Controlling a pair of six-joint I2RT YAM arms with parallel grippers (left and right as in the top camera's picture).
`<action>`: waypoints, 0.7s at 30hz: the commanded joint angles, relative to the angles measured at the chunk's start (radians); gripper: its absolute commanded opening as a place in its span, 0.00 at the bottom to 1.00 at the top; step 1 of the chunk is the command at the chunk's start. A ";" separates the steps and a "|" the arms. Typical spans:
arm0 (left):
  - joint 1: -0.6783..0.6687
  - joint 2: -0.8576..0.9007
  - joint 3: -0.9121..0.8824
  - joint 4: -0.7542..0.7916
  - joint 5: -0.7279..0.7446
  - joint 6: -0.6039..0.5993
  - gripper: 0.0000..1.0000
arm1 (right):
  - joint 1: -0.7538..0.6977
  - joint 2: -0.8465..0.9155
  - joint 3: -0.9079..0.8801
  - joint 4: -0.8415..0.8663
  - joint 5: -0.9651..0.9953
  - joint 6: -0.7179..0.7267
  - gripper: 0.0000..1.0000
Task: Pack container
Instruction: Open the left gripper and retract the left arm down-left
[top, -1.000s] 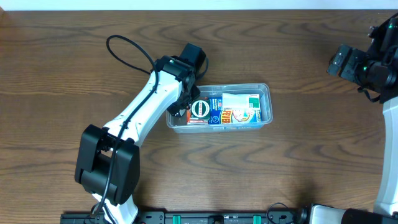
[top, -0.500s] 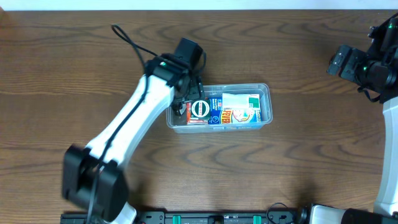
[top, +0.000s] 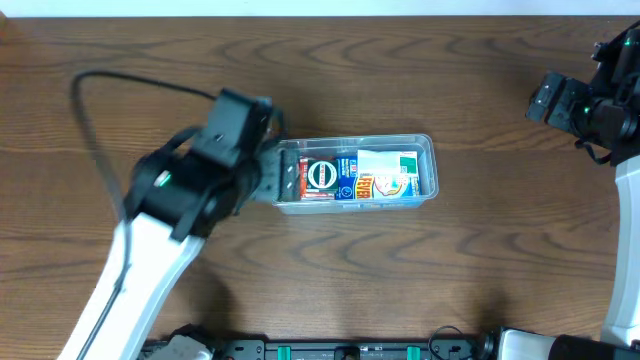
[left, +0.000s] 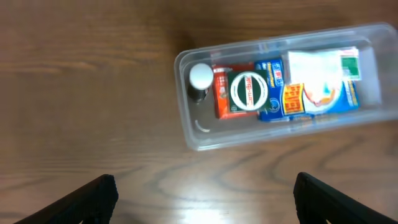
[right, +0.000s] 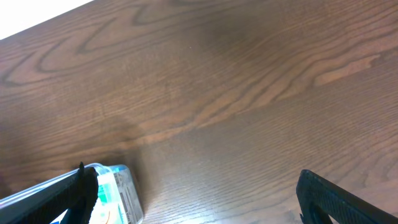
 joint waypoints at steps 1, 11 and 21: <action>-0.004 -0.085 -0.005 -0.034 0.115 0.184 0.93 | -0.007 0.002 0.004 0.000 -0.007 0.011 0.99; -0.053 -0.198 -0.005 -0.159 0.275 0.342 0.98 | -0.007 0.002 0.004 0.000 -0.007 0.011 0.99; -0.053 -0.193 -0.005 -0.173 0.275 0.319 0.98 | -0.007 0.002 0.004 0.000 -0.007 0.010 0.99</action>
